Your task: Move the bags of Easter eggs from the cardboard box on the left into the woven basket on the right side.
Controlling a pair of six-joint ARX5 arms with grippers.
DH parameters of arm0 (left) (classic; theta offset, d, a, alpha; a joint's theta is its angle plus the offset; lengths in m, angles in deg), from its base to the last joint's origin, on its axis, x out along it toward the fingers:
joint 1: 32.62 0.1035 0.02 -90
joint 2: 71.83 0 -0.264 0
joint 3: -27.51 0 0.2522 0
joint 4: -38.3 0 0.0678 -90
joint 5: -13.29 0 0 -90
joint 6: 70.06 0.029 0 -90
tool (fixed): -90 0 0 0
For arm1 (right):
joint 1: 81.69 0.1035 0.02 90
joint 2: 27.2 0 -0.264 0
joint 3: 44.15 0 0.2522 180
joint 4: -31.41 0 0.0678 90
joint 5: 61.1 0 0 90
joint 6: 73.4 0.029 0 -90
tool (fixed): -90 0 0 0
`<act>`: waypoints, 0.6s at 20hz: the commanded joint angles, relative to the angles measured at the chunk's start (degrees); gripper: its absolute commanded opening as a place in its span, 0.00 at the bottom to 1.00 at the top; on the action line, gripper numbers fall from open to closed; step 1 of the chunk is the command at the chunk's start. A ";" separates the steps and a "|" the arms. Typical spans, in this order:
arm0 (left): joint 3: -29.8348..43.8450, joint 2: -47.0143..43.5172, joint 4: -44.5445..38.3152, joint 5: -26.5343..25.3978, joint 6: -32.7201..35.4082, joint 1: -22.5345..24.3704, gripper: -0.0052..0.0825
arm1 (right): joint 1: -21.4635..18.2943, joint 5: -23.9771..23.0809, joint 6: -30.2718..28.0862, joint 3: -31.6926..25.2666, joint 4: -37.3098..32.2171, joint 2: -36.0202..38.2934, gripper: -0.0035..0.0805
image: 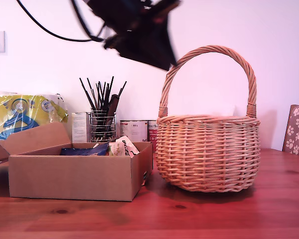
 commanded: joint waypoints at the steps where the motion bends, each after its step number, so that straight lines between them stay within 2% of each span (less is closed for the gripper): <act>1: 0.31 -0.22 3.89 -0.52 2.23 1.62 0.03 | -0.02 0.02 0.11 -0.66 -0.20 -0.11 0.03; 7: 0.31 -2.73 13.73 -0.79 5.66 10.16 0.03 | -0.02 0.00 0.09 -0.66 -0.22 -1.42 0.03; 12: 0.31 -2.73 16.59 2.97 12.24 17.05 0.03 | -0.02 0.02 0.09 -0.66 -0.39 -3.13 0.03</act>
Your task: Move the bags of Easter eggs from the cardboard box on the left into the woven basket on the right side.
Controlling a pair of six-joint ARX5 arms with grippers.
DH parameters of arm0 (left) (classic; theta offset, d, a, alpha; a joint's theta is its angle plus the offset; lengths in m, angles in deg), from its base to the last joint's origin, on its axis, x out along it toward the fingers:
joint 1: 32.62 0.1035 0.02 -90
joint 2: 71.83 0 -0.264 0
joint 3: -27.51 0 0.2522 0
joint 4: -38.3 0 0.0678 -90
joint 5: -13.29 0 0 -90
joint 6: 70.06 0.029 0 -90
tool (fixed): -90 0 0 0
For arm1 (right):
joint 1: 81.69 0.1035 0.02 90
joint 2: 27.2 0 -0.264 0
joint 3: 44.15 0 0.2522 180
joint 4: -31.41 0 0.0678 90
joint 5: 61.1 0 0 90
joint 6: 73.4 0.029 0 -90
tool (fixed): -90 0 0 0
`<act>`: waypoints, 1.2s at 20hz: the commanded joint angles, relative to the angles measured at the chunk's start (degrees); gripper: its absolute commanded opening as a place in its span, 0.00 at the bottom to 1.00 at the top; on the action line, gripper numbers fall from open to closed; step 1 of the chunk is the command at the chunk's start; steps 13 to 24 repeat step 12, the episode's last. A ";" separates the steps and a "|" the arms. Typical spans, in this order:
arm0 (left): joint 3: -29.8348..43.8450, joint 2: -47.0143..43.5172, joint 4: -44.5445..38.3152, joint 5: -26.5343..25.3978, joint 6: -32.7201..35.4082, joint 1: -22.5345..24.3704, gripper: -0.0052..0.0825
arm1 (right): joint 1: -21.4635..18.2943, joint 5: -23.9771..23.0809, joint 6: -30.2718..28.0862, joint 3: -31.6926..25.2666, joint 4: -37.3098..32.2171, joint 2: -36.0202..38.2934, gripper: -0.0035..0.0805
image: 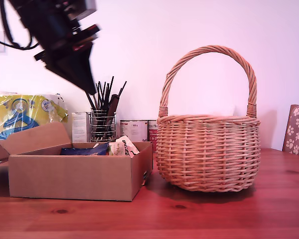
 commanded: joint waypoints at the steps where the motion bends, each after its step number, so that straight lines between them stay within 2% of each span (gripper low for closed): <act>1: 0.31 -0.24 0.74 0.90 1.84 1.09 0.04 | -0.02 0.02 0.07 -0.66 -0.35 -0.66 0.03; 2: 0.31 -0.24 1.68 0.85 1.99 2.03 0.05 | -0.02 0.00 0.07 -0.66 -0.35 -1.05 0.03; 3: 0.31 -0.22 2.43 0.85 1.66 2.75 0.18 | -0.02 0.00 0.07 -0.66 -0.35 -1.42 0.03; 4: 0.31 -0.22 3.02 0.81 1.29 3.17 0.45 | -0.02 0.00 0.07 -0.66 -0.37 -1.99 0.03; 5: 0.31 -0.22 3.04 0.28 1.11 3.54 0.77 | -0.02 0.00 0.07 -0.66 -0.37 -2.60 0.03; 6: 0.31 -0.22 3.02 -0.39 1.16 3.78 0.99 | -0.02 0.02 0.07 -0.66 -0.37 -3.26 0.03; 7: 0.31 -0.17 2.99 -0.61 1.29 3.80 0.93 | -0.02 0.02 0.07 -0.66 -0.37 -3.87 0.03; 8: 0.31 -0.17 2.99 -0.44 1.29 3.78 0.92 | -0.02 0.02 0.07 -0.66 -0.37 -4.57 0.03; 12: 0.31 -0.13 3.08 -0.42 1.25 3.78 0.92 | -0.02 0.00 0.07 -0.66 -0.39 -7.26 0.03; 24: 0.31 -0.13 3.08 -0.42 1.25 3.78 0.92 | -0.02 0.00 0.07 -0.66 -0.39 -7.26 0.03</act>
